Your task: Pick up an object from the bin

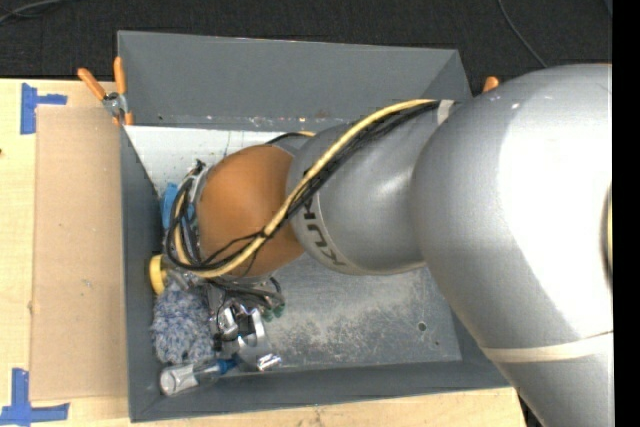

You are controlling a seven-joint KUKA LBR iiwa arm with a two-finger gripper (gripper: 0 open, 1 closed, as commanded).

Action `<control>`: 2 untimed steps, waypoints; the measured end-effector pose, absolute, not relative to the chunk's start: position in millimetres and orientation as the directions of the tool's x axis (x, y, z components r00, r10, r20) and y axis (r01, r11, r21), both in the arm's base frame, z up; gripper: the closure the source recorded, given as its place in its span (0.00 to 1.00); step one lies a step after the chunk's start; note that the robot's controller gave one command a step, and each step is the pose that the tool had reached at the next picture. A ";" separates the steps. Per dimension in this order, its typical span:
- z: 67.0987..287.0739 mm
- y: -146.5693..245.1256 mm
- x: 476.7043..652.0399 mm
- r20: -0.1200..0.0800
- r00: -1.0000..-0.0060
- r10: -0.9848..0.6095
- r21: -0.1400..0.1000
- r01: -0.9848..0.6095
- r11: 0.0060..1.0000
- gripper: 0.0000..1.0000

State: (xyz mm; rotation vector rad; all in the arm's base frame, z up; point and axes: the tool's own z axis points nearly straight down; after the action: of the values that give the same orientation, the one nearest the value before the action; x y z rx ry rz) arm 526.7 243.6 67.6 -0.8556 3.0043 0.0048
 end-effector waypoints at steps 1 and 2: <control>110.6 245.8 524.2 -0.003 -0.569 -0.822 0.001 -0.822 0.569 0.00; 84.2 245.1 527.7 -0.017 -0.775 -0.632 0.000 -0.632 0.775 0.00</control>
Offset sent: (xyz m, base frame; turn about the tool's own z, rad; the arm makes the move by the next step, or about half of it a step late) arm 0.0013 -0.0005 -0.0055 -0.0140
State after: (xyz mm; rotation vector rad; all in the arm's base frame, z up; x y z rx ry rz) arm 527.7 245.1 84.2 -1.0487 2.9442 0.0098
